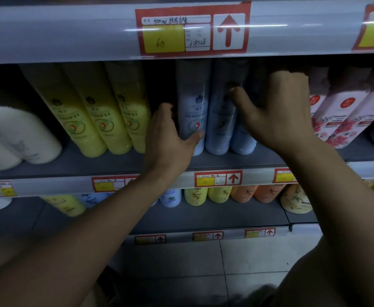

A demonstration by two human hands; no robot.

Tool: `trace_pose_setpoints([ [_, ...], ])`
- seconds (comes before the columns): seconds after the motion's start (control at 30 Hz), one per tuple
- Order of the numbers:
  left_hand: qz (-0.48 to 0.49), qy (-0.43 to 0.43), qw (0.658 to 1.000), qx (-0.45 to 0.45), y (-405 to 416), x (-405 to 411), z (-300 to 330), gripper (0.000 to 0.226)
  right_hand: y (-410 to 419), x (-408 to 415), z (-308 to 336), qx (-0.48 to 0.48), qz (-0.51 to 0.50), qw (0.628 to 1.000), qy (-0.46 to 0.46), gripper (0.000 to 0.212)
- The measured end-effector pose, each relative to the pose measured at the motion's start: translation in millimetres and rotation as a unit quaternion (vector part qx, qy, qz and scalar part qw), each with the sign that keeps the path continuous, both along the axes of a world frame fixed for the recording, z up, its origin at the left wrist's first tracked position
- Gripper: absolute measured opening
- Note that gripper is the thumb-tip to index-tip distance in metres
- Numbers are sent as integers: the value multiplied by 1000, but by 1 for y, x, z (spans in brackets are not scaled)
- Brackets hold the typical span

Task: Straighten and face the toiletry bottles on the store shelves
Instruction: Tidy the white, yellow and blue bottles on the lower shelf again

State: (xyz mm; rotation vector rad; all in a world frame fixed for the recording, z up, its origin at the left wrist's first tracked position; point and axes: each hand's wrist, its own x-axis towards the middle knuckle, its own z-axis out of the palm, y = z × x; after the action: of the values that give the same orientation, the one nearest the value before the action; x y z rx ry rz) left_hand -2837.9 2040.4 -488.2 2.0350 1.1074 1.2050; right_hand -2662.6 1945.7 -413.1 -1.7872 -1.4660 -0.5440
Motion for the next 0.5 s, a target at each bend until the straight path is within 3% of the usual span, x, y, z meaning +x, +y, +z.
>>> trace_pose_setpoints([
  [0.33,26,9,1000,5,-16,-7,9,61,-29,20,-9,77,-42,996,-10,38],
  [0.5,41,4,999,15,-21,-11,11,46,-40,33,-10,109,-37,993,4,25],
])
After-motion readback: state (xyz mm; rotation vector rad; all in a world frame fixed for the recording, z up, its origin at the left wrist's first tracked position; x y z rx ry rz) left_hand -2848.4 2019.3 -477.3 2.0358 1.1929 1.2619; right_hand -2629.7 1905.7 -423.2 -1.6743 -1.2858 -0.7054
